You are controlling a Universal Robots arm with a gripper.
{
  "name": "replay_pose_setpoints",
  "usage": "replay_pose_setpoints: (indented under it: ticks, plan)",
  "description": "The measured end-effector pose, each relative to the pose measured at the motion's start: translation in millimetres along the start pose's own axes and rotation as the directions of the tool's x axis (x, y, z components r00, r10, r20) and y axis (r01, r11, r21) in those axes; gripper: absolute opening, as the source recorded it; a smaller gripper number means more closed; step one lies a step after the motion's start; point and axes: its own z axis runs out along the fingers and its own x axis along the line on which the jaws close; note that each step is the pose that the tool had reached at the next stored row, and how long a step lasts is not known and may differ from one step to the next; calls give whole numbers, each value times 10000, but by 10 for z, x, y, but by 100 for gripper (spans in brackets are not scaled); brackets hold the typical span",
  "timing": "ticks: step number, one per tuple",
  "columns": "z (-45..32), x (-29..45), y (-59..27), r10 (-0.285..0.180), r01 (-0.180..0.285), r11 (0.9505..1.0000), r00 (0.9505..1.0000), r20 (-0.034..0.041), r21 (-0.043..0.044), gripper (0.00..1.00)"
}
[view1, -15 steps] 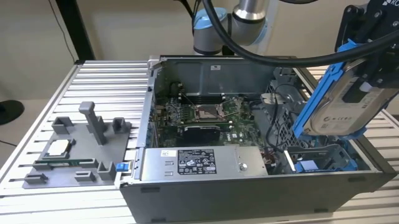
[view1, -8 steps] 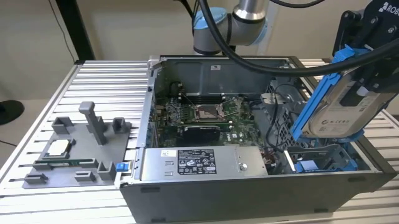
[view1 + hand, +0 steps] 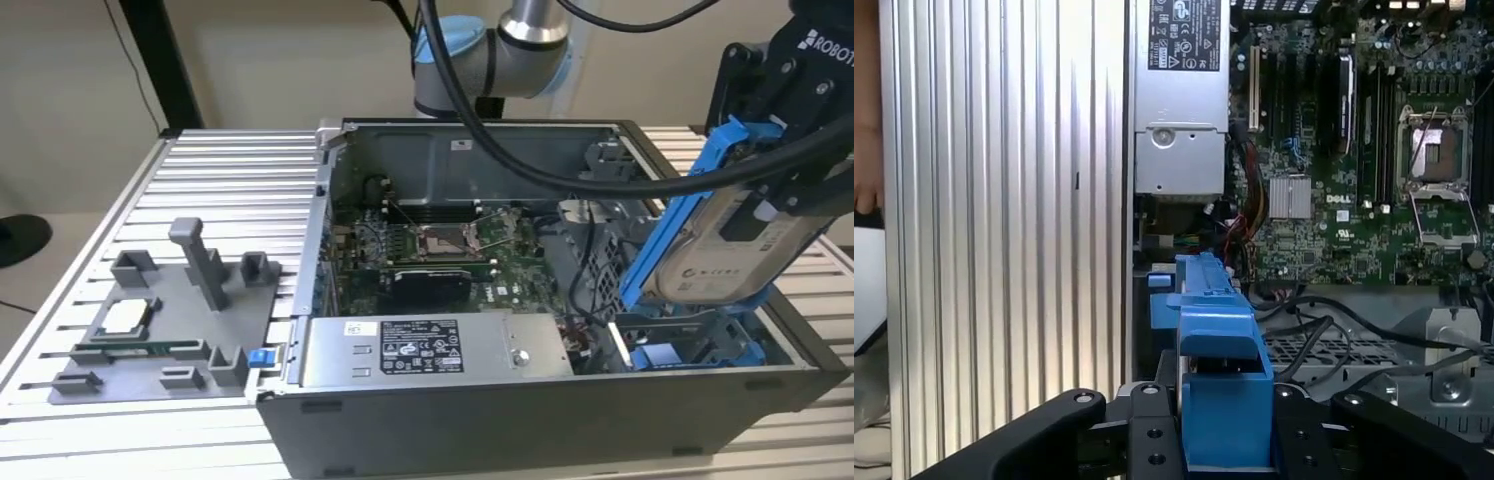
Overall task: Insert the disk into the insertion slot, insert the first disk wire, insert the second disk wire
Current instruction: 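Insert the disk into the insertion slot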
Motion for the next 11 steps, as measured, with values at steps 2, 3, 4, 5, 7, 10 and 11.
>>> replay_pose_setpoints:
  ticks: [2, 3, 4, 5, 7, 10, 11]
  plan:
    - [21, 0, -18, 0, 0, 10000, 10000, 4, 0, 0]
    - [29, 0, -30, 0, 0, 10000, 10000, 4, 0, 0]
    - [36, 0, -43, 0, 0, 10000, 10000, 2, 0, 0]
    - [42, -1, -57, 0, 0, 10000, 10000, 3, 0, 0]
    - [51, -1, -79, 0, 0, 10000, 10000, 2, 0, 0]
    - [63, -1, -99, 0, 0, 10000, 10000, 1, 0, 0]
    - [65, -1, -101, 0, 0, 10000, 10000, 0, 0, 0]
